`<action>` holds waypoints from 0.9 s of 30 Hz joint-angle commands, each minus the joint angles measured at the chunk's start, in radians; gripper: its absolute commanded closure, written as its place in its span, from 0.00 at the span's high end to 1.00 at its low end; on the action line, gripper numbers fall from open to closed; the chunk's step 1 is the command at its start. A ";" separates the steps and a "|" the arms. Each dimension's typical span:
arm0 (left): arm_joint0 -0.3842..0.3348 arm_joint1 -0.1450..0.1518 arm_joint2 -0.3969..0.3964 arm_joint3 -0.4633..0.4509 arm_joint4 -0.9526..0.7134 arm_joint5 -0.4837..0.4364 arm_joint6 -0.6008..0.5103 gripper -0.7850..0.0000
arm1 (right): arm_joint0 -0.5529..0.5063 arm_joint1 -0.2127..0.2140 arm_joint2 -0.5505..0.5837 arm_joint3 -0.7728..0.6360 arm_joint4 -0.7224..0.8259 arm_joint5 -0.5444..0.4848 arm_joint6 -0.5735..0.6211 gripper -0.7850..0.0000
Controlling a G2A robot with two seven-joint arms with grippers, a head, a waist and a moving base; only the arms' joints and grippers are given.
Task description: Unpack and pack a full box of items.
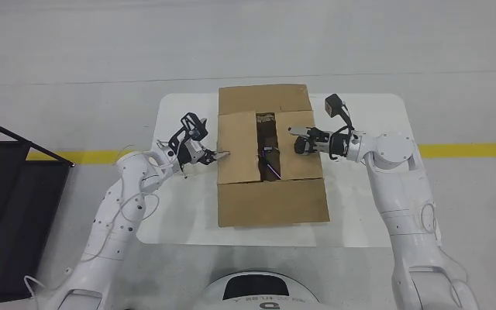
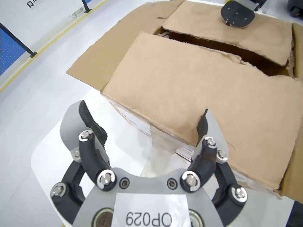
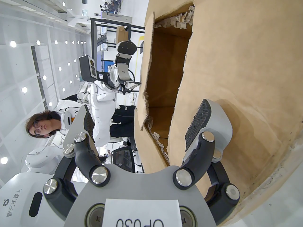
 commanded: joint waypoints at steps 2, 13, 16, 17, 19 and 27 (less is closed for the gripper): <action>-0.001 0.001 0.012 0.010 0.013 0.004 0.008 1.00 | 0.000 0.000 0.000 0.000 0.000 0.000 0.000 1.00; 0.005 0.007 0.024 -0.016 0.013 0.021 0.018 1.00 | 0.000 0.000 0.000 0.000 0.000 0.000 0.000 1.00; 0.006 0.009 0.025 -0.018 0.007 0.029 0.016 1.00 | -0.005 0.001 -0.017 -0.006 -0.036 0.036 -0.039 1.00; 0.006 0.009 0.025 -0.017 0.004 0.032 0.015 1.00 | 0.000 0.002 -0.024 -0.007 -0.047 0.057 -0.051 1.00; 0.004 0.010 0.026 -0.018 -0.001 0.037 0.012 1.00 | 0.009 0.003 -0.036 -0.004 -0.055 0.079 -0.063 1.00; 0.000 0.012 0.024 -0.018 -0.028 0.060 0.007 1.00 | 0.000 0.017 -0.011 -0.062 0.034 0.012 -0.015 1.00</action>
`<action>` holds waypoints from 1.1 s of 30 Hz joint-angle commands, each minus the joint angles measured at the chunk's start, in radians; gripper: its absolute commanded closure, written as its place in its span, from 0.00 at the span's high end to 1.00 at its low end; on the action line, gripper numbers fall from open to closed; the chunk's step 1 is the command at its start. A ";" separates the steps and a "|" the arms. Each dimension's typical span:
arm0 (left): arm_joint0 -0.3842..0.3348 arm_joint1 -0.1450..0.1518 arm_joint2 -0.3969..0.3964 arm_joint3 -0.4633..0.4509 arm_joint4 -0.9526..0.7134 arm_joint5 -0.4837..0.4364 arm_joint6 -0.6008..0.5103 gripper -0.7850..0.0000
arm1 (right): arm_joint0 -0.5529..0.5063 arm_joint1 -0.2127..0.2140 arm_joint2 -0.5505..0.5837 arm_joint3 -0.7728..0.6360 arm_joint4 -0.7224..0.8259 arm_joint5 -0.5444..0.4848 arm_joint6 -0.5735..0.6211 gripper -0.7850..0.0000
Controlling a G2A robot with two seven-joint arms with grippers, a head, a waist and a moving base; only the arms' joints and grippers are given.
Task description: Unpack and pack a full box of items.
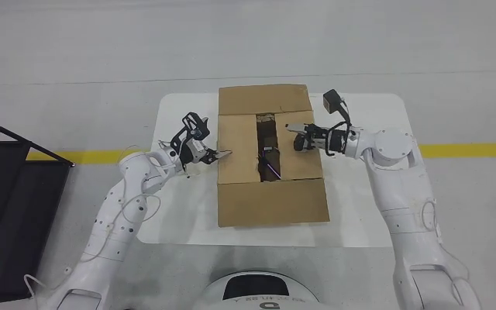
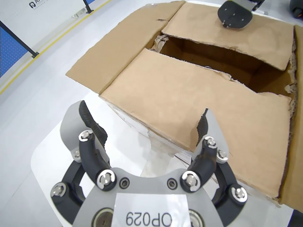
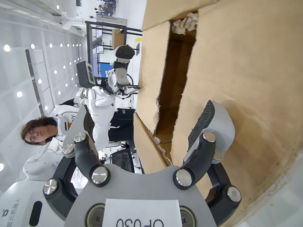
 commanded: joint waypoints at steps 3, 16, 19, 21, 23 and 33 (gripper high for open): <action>0.000 0.001 0.000 -0.002 -0.013 0.012 -0.002 1.00 | -0.018 0.007 0.022 -0.033 0.038 -0.023 0.017 1.00; 0.000 0.001 0.000 -0.002 -0.013 0.012 -0.002 1.00 | -0.017 0.007 0.023 -0.042 0.023 -0.016 -0.035 1.00; 0.000 0.001 0.000 -0.002 -0.013 0.012 -0.002 1.00 | 0.009 0.006 0.034 -0.030 0.055 -0.006 -0.111 1.00; 0.000 0.001 0.000 -0.002 -0.013 0.012 -0.002 1.00 | 0.047 0.007 0.035 0.012 0.043 -0.007 -0.167 1.00; 0.000 0.001 0.000 -0.002 -0.013 0.012 -0.002 1.00 | 0.098 0.006 0.034 0.075 0.048 -0.011 -0.206 1.00; 0.000 0.001 0.000 -0.002 -0.013 0.012 -0.002 1.00 | 0.375 -0.013 -0.084 0.512 -0.120 -0.030 -0.413 1.00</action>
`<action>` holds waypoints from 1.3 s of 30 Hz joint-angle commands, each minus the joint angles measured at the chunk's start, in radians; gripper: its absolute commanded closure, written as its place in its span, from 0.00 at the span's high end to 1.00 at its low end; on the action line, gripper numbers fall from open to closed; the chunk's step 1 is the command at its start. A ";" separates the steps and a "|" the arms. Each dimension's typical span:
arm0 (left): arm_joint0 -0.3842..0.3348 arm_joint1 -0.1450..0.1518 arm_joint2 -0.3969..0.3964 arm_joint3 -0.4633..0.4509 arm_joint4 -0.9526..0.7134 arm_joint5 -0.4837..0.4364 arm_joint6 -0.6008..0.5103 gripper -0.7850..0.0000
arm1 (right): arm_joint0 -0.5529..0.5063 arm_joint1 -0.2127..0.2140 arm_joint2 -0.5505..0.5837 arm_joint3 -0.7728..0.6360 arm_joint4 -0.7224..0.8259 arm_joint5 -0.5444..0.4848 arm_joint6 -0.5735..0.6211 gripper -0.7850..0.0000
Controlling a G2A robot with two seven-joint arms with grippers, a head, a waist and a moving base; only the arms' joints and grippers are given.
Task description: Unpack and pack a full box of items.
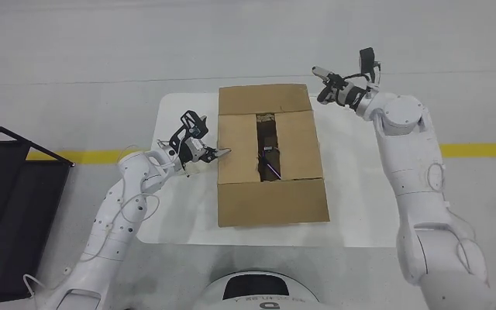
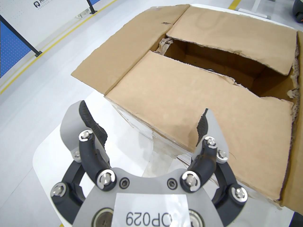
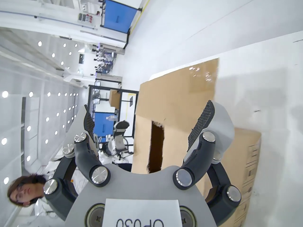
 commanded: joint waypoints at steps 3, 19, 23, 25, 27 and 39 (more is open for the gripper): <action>0.000 0.000 0.000 0.000 0.000 0.000 0.000 1.00 | 0.074 -0.012 -0.047 0.149 -0.047 -0.015 -0.083 1.00; 0.000 0.000 0.000 0.000 0.000 0.000 0.000 1.00 | 0.203 -0.066 -0.124 0.460 0.058 -0.093 -0.044 1.00; 0.000 0.000 0.000 0.000 0.000 0.000 0.000 1.00 | 0.221 -0.065 -0.076 0.513 0.206 -0.136 0.093 1.00; 0.000 0.000 0.000 0.000 0.000 0.000 0.000 1.00 | 0.226 -0.063 -0.049 0.534 0.286 -0.147 0.174 1.00; 0.000 0.000 0.000 0.000 0.000 0.000 0.000 1.00 | 0.229 -0.062 -0.019 0.556 0.372 -0.143 0.247 1.00; 0.005 0.001 0.006 -0.019 0.009 -0.007 0.016 1.00 | 0.248 -0.069 -0.031 0.567 0.420 -0.143 0.393 1.00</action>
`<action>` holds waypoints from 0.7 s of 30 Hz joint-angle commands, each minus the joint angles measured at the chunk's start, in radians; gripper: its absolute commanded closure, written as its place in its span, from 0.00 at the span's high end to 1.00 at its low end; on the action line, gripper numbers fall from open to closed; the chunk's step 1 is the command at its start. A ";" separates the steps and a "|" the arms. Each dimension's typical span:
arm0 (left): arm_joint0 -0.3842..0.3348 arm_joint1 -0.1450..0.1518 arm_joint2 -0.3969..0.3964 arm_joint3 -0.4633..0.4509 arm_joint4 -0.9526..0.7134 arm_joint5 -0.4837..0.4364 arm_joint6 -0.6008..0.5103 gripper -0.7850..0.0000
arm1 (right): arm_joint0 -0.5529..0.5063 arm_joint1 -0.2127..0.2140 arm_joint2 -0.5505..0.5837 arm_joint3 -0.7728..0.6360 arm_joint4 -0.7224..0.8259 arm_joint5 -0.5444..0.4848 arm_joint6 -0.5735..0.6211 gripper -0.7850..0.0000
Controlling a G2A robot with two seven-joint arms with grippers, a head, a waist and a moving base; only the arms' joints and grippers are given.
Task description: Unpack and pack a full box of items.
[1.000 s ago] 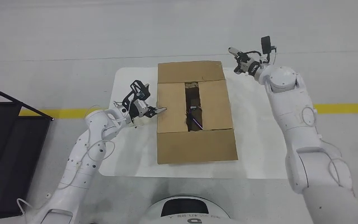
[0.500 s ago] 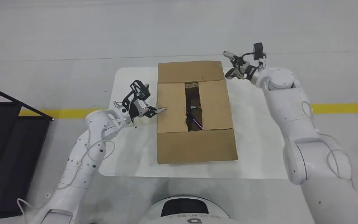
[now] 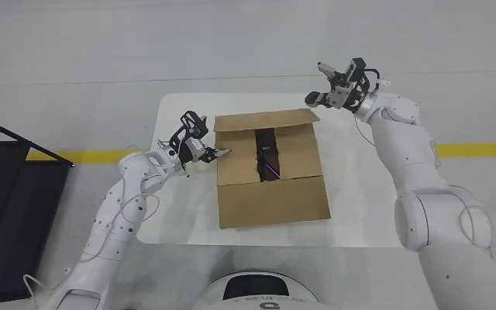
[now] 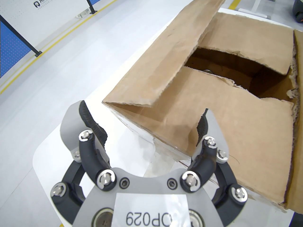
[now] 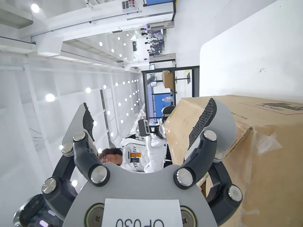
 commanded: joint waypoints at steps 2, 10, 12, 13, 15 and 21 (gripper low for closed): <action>0.006 0.005 0.005 -0.023 0.026 -0.048 0.049 1.00 | 0.003 -0.005 -0.023 -0.008 -0.035 -0.007 -0.021 1.00; -0.002 0.028 -0.010 -0.004 0.101 -0.227 0.229 1.00 | 0.002 -0.011 -0.053 -0.011 -0.069 -0.012 -0.039 1.00; 0.002 0.034 -0.019 0.003 0.115 -0.248 0.286 1.00 | 0.002 -0.011 -0.057 -0.008 -0.074 -0.012 -0.040 1.00; 0.003 0.036 -0.025 0.007 0.120 -0.250 0.310 1.00 | 0.002 -0.011 -0.058 -0.007 -0.074 -0.013 -0.041 1.00; 0.007 0.038 -0.036 0.024 0.081 -0.262 0.383 1.00 | 0.002 -0.010 -0.060 -0.005 -0.076 -0.013 -0.041 1.00; -0.020 0.033 -0.047 0.128 -0.165 -0.351 0.559 1.00 | -0.005 -0.009 -0.066 0.002 -0.077 -0.013 -0.043 1.00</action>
